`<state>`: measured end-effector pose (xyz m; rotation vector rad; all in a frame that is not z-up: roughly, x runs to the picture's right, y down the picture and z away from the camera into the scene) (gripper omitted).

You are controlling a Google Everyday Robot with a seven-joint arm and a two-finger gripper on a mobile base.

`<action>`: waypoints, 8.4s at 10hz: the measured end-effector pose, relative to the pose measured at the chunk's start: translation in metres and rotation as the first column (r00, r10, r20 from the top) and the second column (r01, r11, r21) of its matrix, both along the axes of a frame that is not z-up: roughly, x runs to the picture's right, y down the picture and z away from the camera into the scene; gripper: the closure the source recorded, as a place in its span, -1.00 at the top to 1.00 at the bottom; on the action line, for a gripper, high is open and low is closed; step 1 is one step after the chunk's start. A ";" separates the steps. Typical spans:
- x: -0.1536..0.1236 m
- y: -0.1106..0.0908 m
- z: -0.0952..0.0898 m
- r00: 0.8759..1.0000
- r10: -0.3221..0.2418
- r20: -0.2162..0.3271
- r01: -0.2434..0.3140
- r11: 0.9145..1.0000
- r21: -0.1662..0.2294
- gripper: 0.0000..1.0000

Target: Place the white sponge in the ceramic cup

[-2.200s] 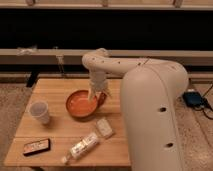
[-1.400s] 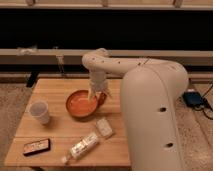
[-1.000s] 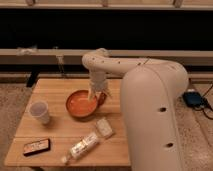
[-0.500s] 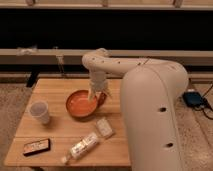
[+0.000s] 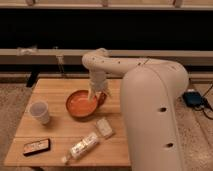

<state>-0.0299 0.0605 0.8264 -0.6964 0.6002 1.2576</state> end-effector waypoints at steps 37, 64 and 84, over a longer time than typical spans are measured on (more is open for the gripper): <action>-0.006 0.034 -0.037 0.971 -0.084 0.226 0.023 0.965 0.260 -1.00; -0.314 0.014 -0.130 0.386 -0.645 0.659 0.141 0.748 0.649 -1.00; -0.380 0.016 -0.081 0.330 -0.633 0.700 0.136 0.766 0.629 0.60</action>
